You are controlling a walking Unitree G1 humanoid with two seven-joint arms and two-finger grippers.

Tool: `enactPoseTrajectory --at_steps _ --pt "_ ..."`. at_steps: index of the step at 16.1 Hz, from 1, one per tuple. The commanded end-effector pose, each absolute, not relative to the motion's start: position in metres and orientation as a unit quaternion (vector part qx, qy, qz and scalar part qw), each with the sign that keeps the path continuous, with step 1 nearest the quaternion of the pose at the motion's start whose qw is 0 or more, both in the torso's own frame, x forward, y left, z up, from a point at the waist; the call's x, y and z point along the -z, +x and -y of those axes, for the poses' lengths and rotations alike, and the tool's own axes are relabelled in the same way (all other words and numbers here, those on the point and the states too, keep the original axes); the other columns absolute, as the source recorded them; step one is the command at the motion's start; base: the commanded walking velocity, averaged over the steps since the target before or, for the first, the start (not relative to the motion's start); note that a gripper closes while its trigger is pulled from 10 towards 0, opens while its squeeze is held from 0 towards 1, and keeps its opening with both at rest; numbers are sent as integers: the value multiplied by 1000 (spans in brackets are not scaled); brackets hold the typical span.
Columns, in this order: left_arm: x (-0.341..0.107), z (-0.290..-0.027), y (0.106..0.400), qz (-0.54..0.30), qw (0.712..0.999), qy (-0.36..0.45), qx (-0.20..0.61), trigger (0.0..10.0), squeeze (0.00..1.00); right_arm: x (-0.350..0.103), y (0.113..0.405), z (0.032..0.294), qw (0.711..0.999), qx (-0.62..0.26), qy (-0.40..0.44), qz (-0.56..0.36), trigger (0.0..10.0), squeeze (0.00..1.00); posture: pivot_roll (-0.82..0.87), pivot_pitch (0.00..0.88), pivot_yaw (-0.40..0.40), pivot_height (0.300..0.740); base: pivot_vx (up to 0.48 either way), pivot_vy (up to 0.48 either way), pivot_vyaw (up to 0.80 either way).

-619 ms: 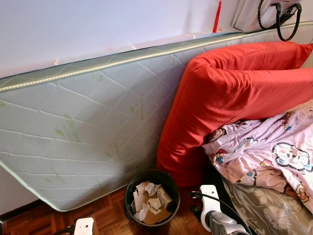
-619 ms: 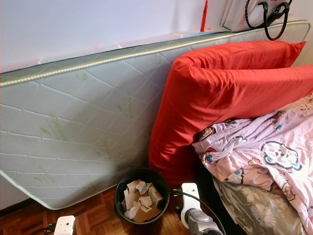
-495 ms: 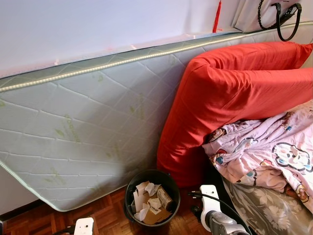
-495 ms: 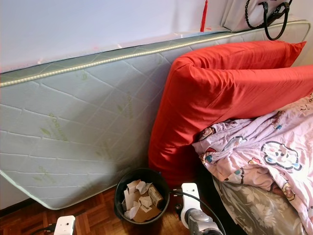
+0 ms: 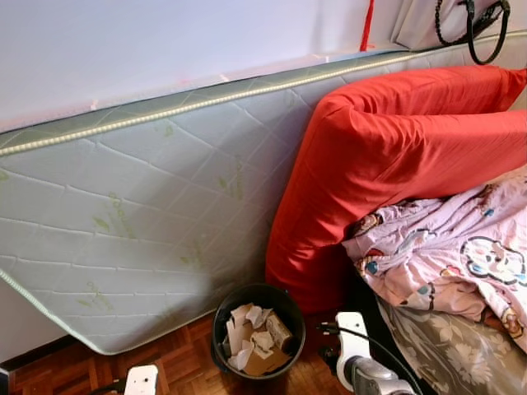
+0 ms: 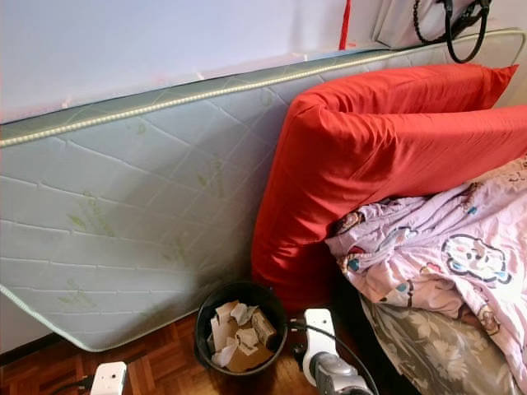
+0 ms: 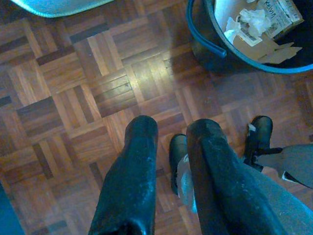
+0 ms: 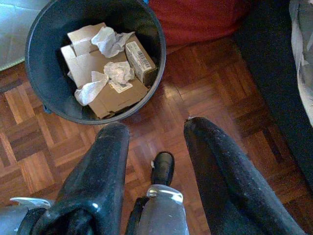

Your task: Clean up the room

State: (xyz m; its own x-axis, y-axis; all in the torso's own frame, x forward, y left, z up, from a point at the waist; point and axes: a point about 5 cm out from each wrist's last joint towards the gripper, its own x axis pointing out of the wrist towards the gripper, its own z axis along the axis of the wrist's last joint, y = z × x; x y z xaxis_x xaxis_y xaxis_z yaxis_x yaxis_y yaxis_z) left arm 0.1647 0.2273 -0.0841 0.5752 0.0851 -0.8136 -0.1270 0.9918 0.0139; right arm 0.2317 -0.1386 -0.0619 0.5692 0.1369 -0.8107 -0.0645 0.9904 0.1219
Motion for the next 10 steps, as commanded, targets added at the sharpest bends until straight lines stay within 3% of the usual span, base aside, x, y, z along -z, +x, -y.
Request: enactPoseTrajectory --at_steps 1,4,10 --pt "86 -228 160 -467 882 -18 -56 10000 0 61 233 139 887 -53 45 -457 10000 0 108 0 -18 740 0 0 0" --pt "86 -228 161 -466 883 -18 -57 10000 0 59 235 140 893 -50 37 -447 10000 0 110 0 -23 740 0 0 0" --pt "86 -227 161 -465 883 -22 -61 10000 0 45 250 145 940 -25 -9 -339 10000 0 95 0 -29 740 0 0 0"
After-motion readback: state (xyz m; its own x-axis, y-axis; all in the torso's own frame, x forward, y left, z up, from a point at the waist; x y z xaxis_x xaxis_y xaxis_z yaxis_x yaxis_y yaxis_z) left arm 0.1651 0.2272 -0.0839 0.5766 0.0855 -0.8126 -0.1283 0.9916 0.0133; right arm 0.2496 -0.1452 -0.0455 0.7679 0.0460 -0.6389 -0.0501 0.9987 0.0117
